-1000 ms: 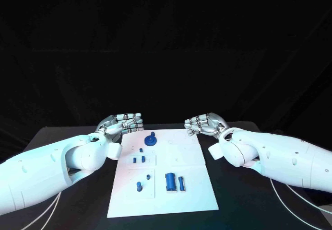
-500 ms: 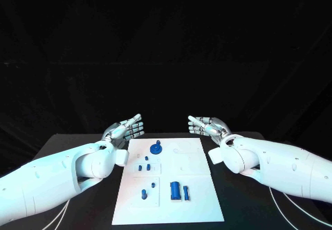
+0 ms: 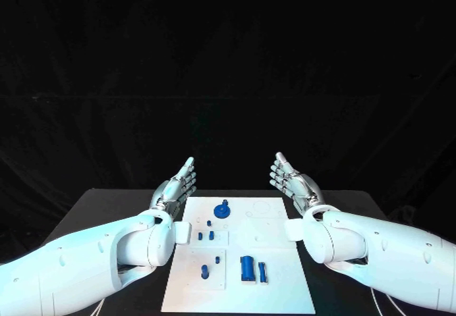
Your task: Assemble the parts on the task board
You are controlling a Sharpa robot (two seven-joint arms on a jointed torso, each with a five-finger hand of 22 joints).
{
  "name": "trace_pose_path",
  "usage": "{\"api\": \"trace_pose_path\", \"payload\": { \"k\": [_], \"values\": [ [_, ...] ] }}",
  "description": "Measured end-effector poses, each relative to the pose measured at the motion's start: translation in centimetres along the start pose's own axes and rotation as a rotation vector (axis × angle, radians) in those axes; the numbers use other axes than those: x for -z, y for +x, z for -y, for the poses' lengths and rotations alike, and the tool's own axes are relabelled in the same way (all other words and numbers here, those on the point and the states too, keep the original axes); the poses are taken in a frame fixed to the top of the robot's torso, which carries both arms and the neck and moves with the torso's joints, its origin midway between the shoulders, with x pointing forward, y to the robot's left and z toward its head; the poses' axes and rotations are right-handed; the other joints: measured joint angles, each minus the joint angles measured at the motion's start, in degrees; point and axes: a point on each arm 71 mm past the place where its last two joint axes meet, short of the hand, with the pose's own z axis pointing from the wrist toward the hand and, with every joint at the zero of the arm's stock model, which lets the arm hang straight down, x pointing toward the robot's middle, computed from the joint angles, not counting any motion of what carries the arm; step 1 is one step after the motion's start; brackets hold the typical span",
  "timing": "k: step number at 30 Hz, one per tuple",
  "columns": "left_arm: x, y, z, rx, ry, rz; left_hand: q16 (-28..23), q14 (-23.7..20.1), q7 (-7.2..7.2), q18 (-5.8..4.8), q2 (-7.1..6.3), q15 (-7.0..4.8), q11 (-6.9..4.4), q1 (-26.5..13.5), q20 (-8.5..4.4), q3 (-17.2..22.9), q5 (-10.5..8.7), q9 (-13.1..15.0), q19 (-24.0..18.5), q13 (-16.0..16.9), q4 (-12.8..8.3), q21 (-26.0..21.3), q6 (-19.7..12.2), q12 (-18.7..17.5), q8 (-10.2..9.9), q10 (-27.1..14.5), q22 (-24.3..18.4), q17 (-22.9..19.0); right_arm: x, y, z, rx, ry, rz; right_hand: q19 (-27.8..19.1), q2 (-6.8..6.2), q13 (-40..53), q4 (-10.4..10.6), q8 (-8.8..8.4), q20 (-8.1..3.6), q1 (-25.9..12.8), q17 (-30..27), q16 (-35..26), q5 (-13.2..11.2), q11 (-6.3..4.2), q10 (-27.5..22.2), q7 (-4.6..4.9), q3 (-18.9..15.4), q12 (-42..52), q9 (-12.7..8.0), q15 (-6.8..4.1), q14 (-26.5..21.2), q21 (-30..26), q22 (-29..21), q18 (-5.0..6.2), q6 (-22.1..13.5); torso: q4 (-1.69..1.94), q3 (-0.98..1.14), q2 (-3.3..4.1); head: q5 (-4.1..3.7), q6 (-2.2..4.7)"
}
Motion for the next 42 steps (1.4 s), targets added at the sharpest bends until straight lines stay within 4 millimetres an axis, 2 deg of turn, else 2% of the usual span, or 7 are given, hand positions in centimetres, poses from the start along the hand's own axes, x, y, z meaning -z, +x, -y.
{"api": "trace_pose_path", "payload": {
  "k": [5, 8, 14, 20, 36, 39, 42],
  "values": [
    [0.35, 0.10, 0.12, -0.035, 0.031, 0.045, 0.0, -3.7, -0.63, -0.97, 0.28, -0.88, -1.30, -6.4, -1.98, -2.4, -2.66, -0.1, -3.1, 0.0, -1.0, -0.3, -3.9, 0.0, 0.0, -4.1, -1.6, 0.0, 0.34, -0.16, -0.04, -0.003, -0.007, 0.052, -3.4, 0.00, -0.2, -0.4, 0.00, -2.70, -6.1, -0.3, -0.2, -2.8, -0.76, -4.3, -1.60, 0.1, -0.2, -0.3, -0.36, -4.4, 0.0, -2.2, -1.70, -4.0, 0.01, 0.00, -0.03, 0.00, 0.00],
    [0.38, 0.00, 0.22, -0.050, 0.046, 0.064, 0.0, -5.5, -0.84, -0.98, 0.36, -1.08, -1.65, -9.4, -3.52, -3.8, -3.89, -0.1, -4.7, -0.1, -1.3, -0.3, -5.8, 0.0, 0.0, -6.1, -2.1, 0.0, 0.35, -0.30, -0.08, -0.002, -0.010, 0.072, -4.9, 0.00, -0.3, -0.4, 0.00, -4.13, -9.0, -0.4, -0.2, -3.6, -1.01, -6.4, -2.05, 0.1, -0.2, -0.4, -0.50, -6.6, 0.0, -3.3, -1.71, -5.9, 0.02, 0.01, -0.03, 0.00, 0.01],
    [0.40, -0.12, 0.35, -0.065, 0.062, 0.082, 0.0, -8.4, -1.03, -0.98, 0.45, -1.33, -1.98, -14.4, -5.54, -4.9, -5.01, -0.1, -6.8, -0.1, -1.6, -0.3, -8.9, 0.0, 0.0, -9.3, -2.5, -0.1, 0.37, -0.45, -0.10, -0.001, -0.013, 0.093, -7.6, -0.03, -0.4, -0.4, 0.00, -5.24, -13.6, -0.5, -0.2, -4.1, -1.22, -9.7, -2.50, 0.1, -0.2, -0.5, -0.56, -10.0, 0.0, -5.0, -2.60, -9.0, 0.02, 0.02, -0.05, 0.00, 0.01],
    [0.41, -0.17, 0.41, -0.072, 0.070, 0.090, 0.0, -10.7, -1.10, -1.83, 0.47, -1.43, -2.13, -18.4, -6.15, -5.3, -5.29, -0.1, -8.6, -0.1, -1.6, -0.3, -11.4, 0.0, 0.0, -11.9, -2.6, -0.1, 0.38, -0.51, -0.11, -0.001, -0.014, 0.102, -9.9, -0.04, -0.4, -0.6, -0.21, -5.65, -17.4, -0.5, -0.2, -4.4, -1.31, -12.5, -2.66, -0.1, -0.2, -0.5, -0.62, -12.8, 0.0, -7.6, -2.60, -11.5, 0.02, 0.01, -0.05, 0.00, 0.01],
    [0.42, -0.20, 0.45, -0.077, 0.076, 0.096, 0.0, -16.5, -1.11, -1.85, 0.36, -1.43, -2.21, -24.8, -6.22, -5.6, -5.50, -0.1, -14.1, -0.1, -1.6, -0.3, -16.9, 0.0, 0.0, -17.1, -2.7, -0.1, 0.39, -0.56, -0.12, 0.000, -0.016, 0.110, -15.8, -0.10, -0.3, -0.7, -0.21, -5.80, -23.6, -0.5, -0.2, -4.6, -1.29, -17.9, -2.71, 0.1, -0.2, -0.5, -0.60, -18.2, 0.0, -11.0, -2.59, -17.3, 0.02, 0.01, -0.05, 0.00, 0.01],
    [0.43, -0.20, 0.45, -0.077, 0.076, 0.096, 0.0, -18.5, -1.13, -1.85, 0.50, -1.44, -2.22, -30.3, -6.34, -5.6, -5.50, -0.1, -15.3, -0.1, -1.6, -0.3, -19.8, 0.0, 0.0, -20.6, -2.7, -0.1, 0.39, -0.56, -0.12, 0.000, -0.016, 0.110, -17.3, -0.05, -0.3, -0.7, -0.21, -5.87, -29.6, -0.5, -0.2, -4.6, -1.33, -21.7, -2.76, 0.1, -0.2, -0.5, -0.63, -22.2, 0.0, -11.2, -2.58, -20.0, 0.02, 0.01, -0.05, 0.00, 0.01],
    [0.43, -0.20, 0.45, -0.078, 0.076, 0.096, 0.0, -18.5, -1.13, -1.85, 0.49, -1.44, -2.22, -32.0, -6.34, -5.6, -5.50, -0.1, -15.3, -0.1, -1.6, -0.3, -19.8, 0.0, 0.0, -20.6, -2.7, -0.1, 0.39, -0.57, -0.12, 0.000, -0.016, 0.111, -17.3, 0.03, -0.4, -0.7, -0.21, -5.87, -30.4, -0.4, -0.2, -4.6, -1.33, -21.7, -2.76, 0.1, -0.2, -0.5, -0.65, -22.2, 0.0, -11.2, -2.58, -20.0, 0.02, 0.02, -0.05, 0.00, 0.01]
  ]
}}
